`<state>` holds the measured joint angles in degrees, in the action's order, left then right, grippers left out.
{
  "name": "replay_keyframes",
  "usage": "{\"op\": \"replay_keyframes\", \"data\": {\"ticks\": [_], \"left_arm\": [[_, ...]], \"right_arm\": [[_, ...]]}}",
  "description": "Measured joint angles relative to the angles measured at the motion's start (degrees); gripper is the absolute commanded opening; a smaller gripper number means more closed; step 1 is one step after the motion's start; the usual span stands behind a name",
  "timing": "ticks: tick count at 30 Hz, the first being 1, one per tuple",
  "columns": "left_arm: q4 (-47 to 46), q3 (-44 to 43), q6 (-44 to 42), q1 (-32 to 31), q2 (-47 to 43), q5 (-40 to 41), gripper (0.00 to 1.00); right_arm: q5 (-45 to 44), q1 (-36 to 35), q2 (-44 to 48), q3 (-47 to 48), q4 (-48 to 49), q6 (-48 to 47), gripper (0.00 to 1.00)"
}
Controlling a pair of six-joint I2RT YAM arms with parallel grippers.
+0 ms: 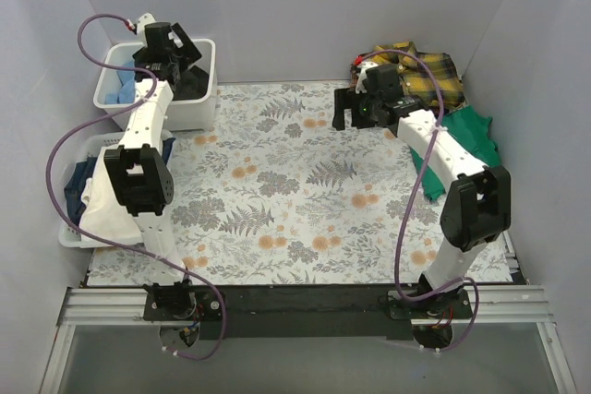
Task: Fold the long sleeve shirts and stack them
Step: Grab the shirt from the pile
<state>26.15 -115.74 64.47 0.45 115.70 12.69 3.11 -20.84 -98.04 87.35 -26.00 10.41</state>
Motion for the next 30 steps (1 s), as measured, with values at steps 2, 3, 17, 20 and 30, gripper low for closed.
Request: {"op": "replay_keyframes", "data": {"ticks": [2, 3, 17, 20, 30], "left_arm": [[0.2, -3.5, 1.4, 1.4, 4.2, 1.7, 0.98], [0.6, -5.2, 2.2, 2.2, 6.2, 2.5, 0.98], [-5.6, -15.4, 1.1, 9.1, 19.6, 13.4, 0.98], [-8.0, -16.2, -1.2, 9.6, 20.9, 15.1, 0.98], [-11.2, -16.0, -4.6, 10.0, 26.7, 17.0, 0.96]], "right_arm": [[-0.2, -2.0, -1.9, 0.8, 0.0, -0.3, 0.97], [-0.2, -3.0, -3.0, 1.1, 0.0, -0.3, 0.97], [0.5, -6.2, -11.8, 4.7, -0.2, -1.1, 0.97], [0.5, -6.2, -11.8, 4.7, -0.1, -0.9, 0.96], [0.5, -6.2, -13.7, 4.9, -1.2, -0.1, 0.96]]}}
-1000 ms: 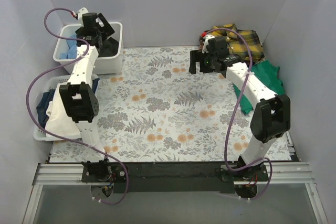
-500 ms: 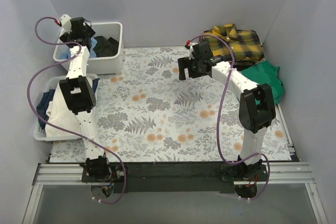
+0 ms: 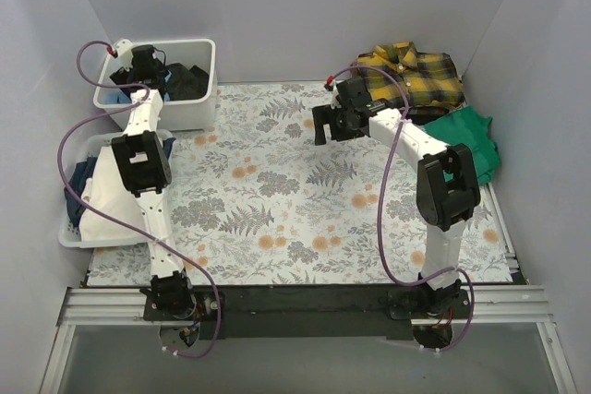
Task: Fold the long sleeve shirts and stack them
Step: Grab the shirt from the pile
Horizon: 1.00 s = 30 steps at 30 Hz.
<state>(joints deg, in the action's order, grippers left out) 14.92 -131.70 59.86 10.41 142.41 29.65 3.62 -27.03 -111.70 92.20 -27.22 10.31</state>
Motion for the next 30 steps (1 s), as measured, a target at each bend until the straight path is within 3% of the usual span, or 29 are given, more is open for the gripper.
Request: {"op": "replay_keyframes", "data": {"ticks": [6, 8, 10, 11, 12, 13, 15, 16, 30], "left_arm": [[-0.6, 0.0, -0.3, 0.0, 3.5, 0.7, 0.95], [-1.2, 0.0, -0.5, 0.0, 4.1, 1.3, 0.90], [-1.5, 0.1, -0.4, -0.1, 4.1, 2.1, 0.76], [-1.9, 0.6, -0.2, -0.2, 4.1, 2.8, 0.58], [-2.3, 1.2, 0.0, -0.2, 4.1, 3.2, 0.49], [-2.9, 1.9, 0.2, -0.3, 4.1, 3.5, 0.31], [-3.3, 2.3, 0.7, -0.5, 4.1, 4.1, 0.05], [-3.4, 2.3, 0.9, -0.6, 4.1, 4.3, 0.00], [1.4, -0.5, 1.1, -1.5, 1.2, 2.3, 0.00]], "right_arm": [[-0.2, 0.0, -2.0, 0.6, -0.9, 0.0, 0.96], [-0.5, 0.0, -2.2, 1.2, -1.4, 0.0, 0.96], [-0.9, 0.0, -2.3, 1.5, -1.5, 0.0, 0.96], [-1.1, 0.0, -2.3, 1.5, -1.5, 0.0, 0.96], [-1.4, 0.0, -2.3, 1.6, -1.6, 0.0, 0.96], [-1.8, 0.0, -2.3, 1.7, -1.8, 0.0, 0.96], [-2.2, 0.0, -2.3, 1.7, -1.9, 0.0, 0.96], [-2.4, 0.0, -2.3, 1.8, -2.1, 0.0, 0.96], [-4.1, 0.0, -2.7, 2.9, -2.9, 0.0, 0.94]]}}
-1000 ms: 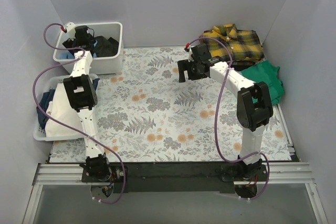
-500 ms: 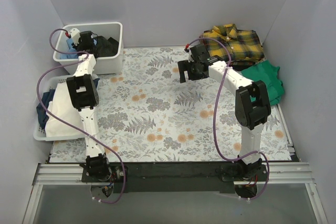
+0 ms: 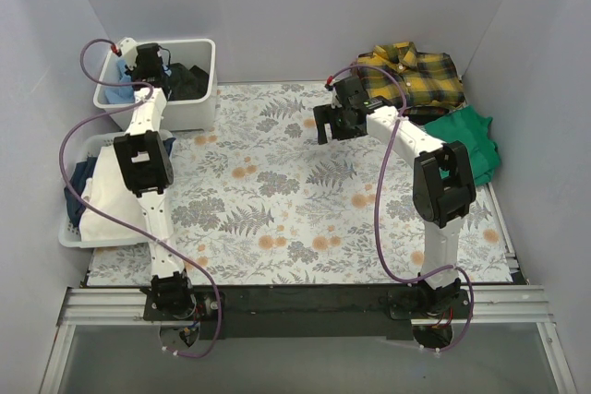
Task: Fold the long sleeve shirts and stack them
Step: Grab the shirt from the pile
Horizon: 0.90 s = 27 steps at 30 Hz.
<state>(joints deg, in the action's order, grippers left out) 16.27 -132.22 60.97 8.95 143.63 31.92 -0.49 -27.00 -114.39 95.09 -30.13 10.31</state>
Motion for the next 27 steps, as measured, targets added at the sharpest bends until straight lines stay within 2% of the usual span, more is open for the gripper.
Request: {"op": "replay_keyframes", "data": {"ticks": [8, 18, 24, 27], "left_arm": [[0.4, 4.3, -0.8, -3.4, -13.3, -1.5, 0.00], [-1.1, 6.6, -5.8, -11.7, -28.1, -3.8, 0.00], [0.0, 12.2, -5.5, -16.4, -37.1, -12.4, 0.00], [0.6, 16.4, -4.0, -17.4, -43.9, -20.0, 0.00]], "right_arm": [[-2.5, 0.0, 1.1, -0.2, -0.1, -0.2, 0.94], [-5.3, 2.3, 9.3, -2.4, -0.3, 0.0, 0.94], [-5.8, 6.9, 15.3, -4.8, -0.1, 0.6, 0.94], [-6.5, 8.6, 18.2, -6.7, -0.2, 1.0, 0.94]]}}
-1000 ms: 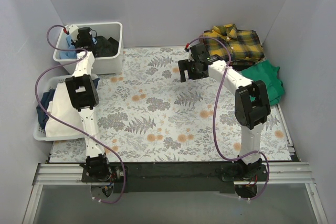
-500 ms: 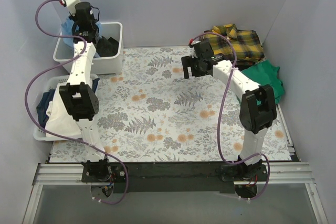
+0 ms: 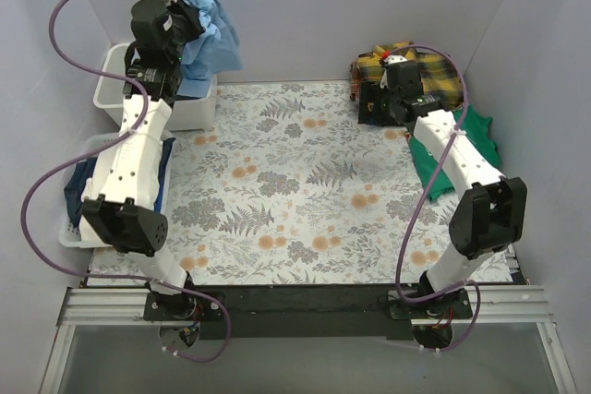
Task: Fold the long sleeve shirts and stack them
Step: Grab the shirt from the pile, then move the shirt to the center of the board
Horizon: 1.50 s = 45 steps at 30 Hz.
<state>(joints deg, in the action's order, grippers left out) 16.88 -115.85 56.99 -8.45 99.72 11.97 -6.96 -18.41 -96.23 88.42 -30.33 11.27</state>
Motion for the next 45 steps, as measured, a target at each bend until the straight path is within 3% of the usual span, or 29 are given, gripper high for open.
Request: {"op": "replay_keyframes", "data": {"ticks": [9, 16, 28, 35, 36, 37, 38, 39, 41, 45], "left_arm": [[-1.3, 10.1, 1.8, -6.3, -18.0, -14.1, 0.00], [-0.7, 17.9, 1.9, -17.5, -19.5, -16.6, 0.00], [3.8, 38.2, 6.7, -33.8, -12.5, -12.3, 0.00], [5.6, 47.2, 12.5, -30.9, -14.0, 2.4, 0.00], [6.2, 47.7, 13.4, -29.3, -14.0, 3.1, 0.26], [6.4, 48.0, 14.1, -27.2, -14.0, 3.3, 0.42], [6.5, 48.2, 14.3, -25.6, -14.0, 3.4, 0.51], [6.5, 48.4, 14.2, -24.0, -14.0, 3.6, 0.66], [6.4, 48.5, 14.4, -21.6, -14.0, 4.3, 0.76], [6.9, 49.2, 15.0, -21.5, -14.8, 5.4, 0.78]], "right_arm": [[-2.1, 1.4, 6.4, -5.3, 0.1, 0.6, 0.94], [-4.1, 2.7, 10.5, -7.7, 0.3, 0.6, 0.94], [-6.8, 4.9, 16.0, -11.3, 0.4, 0.9, 0.94], [-4.2, 4.9, 14.4, -12.4, 0.2, 1.1, 0.94], [-3.4, 4.9, 13.7, -12.4, 0.1, 1.2, 0.94], [-2.8, 4.9, 13.0, -12.4, 0.1, 1.2, 0.93], [-1.9, 4.9, 12.1, -12.4, 0.1, 1.2, 0.94], [-1.4, 4.9, 11.3, -12.4, 0.0, 1.3, 0.93], [0.0, 4.9, 9.6, -12.4, -0.1, 1.3, 0.93], [1.7, 4.3, 7.3, -12.4, -0.2, 1.5, 0.93]]}}
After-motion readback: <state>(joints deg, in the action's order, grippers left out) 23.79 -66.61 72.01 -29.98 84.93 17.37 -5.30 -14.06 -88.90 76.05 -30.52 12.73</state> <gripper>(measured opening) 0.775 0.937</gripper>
